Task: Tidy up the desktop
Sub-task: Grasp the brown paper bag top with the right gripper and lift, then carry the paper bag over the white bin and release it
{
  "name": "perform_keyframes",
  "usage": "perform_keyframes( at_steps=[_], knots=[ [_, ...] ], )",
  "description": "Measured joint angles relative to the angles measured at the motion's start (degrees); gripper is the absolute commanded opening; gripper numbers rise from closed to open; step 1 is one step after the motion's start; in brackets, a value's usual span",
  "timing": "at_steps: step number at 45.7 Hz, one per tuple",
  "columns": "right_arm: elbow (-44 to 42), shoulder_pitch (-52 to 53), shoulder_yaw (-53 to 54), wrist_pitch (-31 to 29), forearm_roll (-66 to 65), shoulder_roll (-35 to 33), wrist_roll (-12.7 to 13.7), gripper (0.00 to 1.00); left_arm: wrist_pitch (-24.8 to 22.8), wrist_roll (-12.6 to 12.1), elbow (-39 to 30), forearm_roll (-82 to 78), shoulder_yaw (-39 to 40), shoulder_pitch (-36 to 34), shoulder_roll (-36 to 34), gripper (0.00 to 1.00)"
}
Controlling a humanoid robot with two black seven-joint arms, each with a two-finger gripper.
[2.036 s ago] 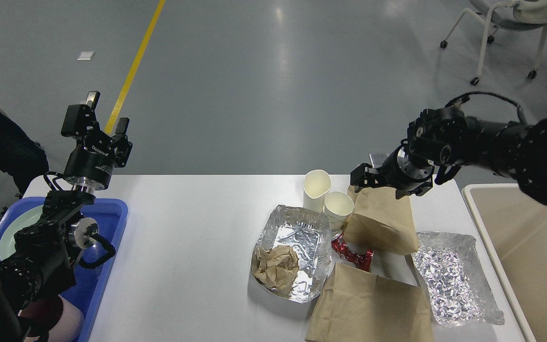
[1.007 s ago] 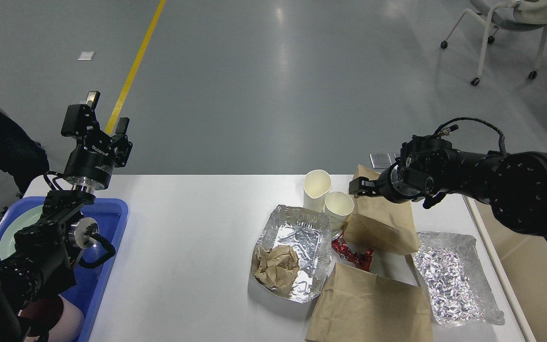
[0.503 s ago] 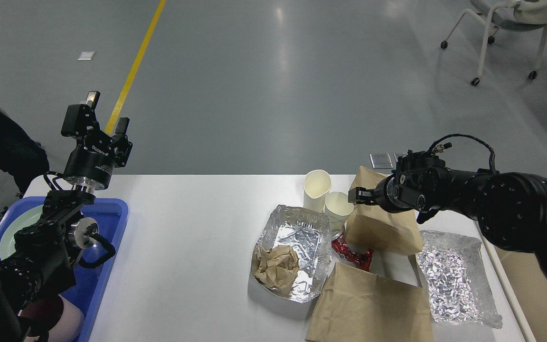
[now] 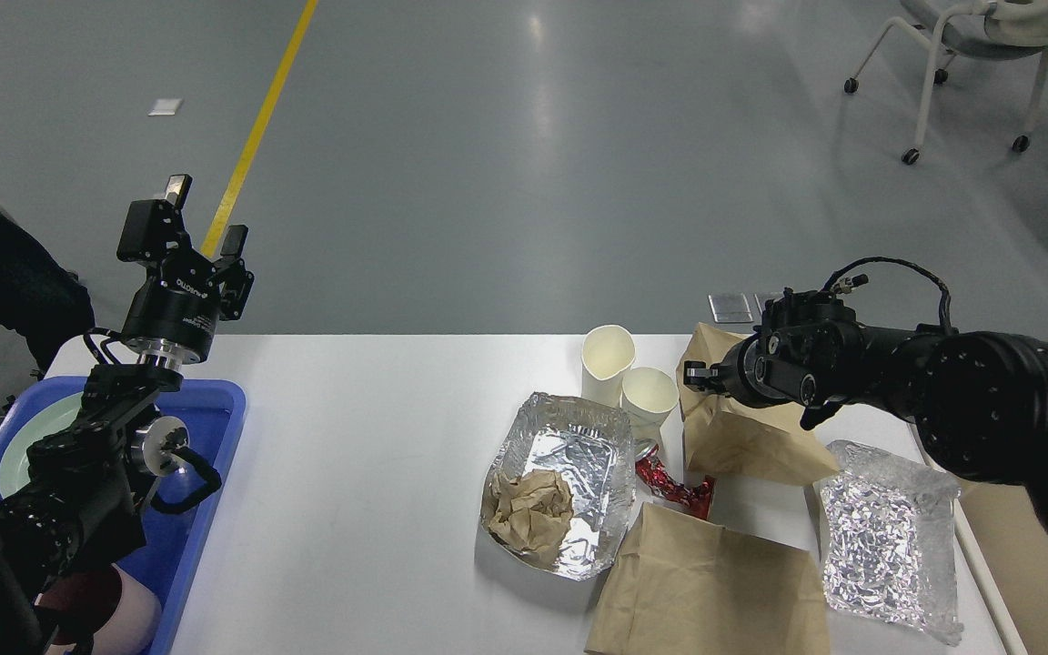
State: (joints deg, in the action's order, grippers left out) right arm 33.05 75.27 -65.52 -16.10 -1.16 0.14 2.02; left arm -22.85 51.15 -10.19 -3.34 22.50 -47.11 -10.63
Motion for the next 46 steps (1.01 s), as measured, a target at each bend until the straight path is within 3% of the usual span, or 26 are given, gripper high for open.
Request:
perform_keyframes(
  at_steps=[14, 30, 46],
  knots=[
    [0.1, 3.9, 0.1, -0.5, 0.2, -1.3, 0.0, 0.00, 0.0, 0.0, 0.0, 0.0, 0.0, 0.0, 0.0, 0.96],
    [1.1, 14.5, 1.4, -2.1, 0.3, -8.4, -0.1, 0.00, 0.0, 0.0, 0.0, 0.0, 0.0, 0.0, 0.0, 0.96],
    [6.1, 29.1, 18.5, -20.7, 0.3, -24.2, -0.4, 0.00, 0.0, 0.0, 0.0, 0.0, 0.0, 0.0, 0.0, 0.96]
  ],
)
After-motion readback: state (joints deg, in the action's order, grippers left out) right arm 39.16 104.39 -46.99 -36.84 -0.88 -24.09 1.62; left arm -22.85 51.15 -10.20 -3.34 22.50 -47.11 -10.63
